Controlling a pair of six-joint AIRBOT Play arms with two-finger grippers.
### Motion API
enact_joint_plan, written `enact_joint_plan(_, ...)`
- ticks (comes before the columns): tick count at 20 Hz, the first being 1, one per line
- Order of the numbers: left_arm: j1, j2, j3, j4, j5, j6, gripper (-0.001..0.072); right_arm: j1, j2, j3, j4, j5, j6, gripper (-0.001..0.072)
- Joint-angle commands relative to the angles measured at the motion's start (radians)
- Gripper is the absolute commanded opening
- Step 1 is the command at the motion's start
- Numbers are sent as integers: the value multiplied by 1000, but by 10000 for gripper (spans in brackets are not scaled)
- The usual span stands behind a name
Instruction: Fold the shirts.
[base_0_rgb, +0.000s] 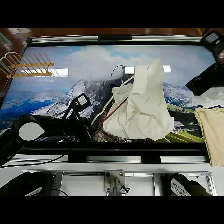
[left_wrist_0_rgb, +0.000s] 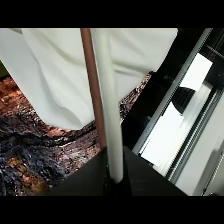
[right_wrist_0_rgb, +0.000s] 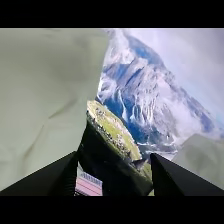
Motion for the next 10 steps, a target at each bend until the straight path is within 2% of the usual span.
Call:
enact_joint_plan(1,0,-5,-1,5,-8,68,45,43,11,1,41,-11,-375,572)
enact_joint_plan(2,0,-5,-1,5,-8,79,45,77,17,1,37,-77,-396,574)
enact_joint_plan(4,0,-5,-1,6,-16,104,44,139,19,1,26,-198,-439,670)
enact_joint_plan(6,0,-5,-1,9,-19,120,45,210,19,1,2,-281,-452,670)
enact_joint_plan(10,0,-5,-1,8,-24,150,45,327,16,1,-61,-231,-455,670)
